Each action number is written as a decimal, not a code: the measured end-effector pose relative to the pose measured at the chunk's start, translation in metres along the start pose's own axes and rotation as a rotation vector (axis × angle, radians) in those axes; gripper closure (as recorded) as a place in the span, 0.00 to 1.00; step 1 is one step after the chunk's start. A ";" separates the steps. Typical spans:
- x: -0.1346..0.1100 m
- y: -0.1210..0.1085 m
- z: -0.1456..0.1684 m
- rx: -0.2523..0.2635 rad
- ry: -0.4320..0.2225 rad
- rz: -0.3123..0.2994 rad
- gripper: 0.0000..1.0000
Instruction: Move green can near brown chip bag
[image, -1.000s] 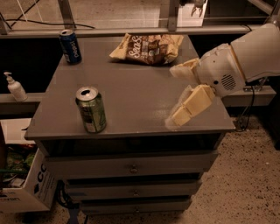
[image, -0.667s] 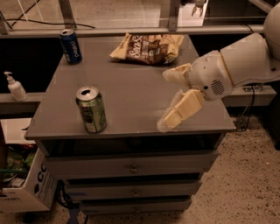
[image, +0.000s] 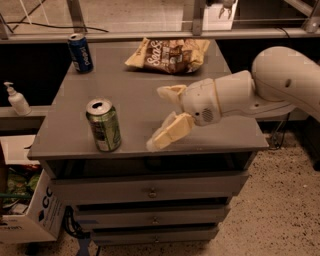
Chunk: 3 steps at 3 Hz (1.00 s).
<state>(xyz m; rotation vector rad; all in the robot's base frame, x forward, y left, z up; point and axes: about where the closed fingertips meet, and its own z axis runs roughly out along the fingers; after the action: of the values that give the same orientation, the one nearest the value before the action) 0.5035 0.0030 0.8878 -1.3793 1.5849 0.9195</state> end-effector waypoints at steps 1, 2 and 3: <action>-0.002 -0.004 0.038 -0.008 -0.118 -0.032 0.00; -0.012 0.000 0.071 -0.032 -0.196 -0.081 0.00; -0.027 0.011 0.100 -0.069 -0.244 -0.117 0.00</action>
Offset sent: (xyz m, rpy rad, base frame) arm 0.0106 0.1063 -0.0236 0.2740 -0.1440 0.1030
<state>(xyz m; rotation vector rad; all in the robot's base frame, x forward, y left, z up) 0.5060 0.1061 0.8737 -1.3358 1.2872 1.0371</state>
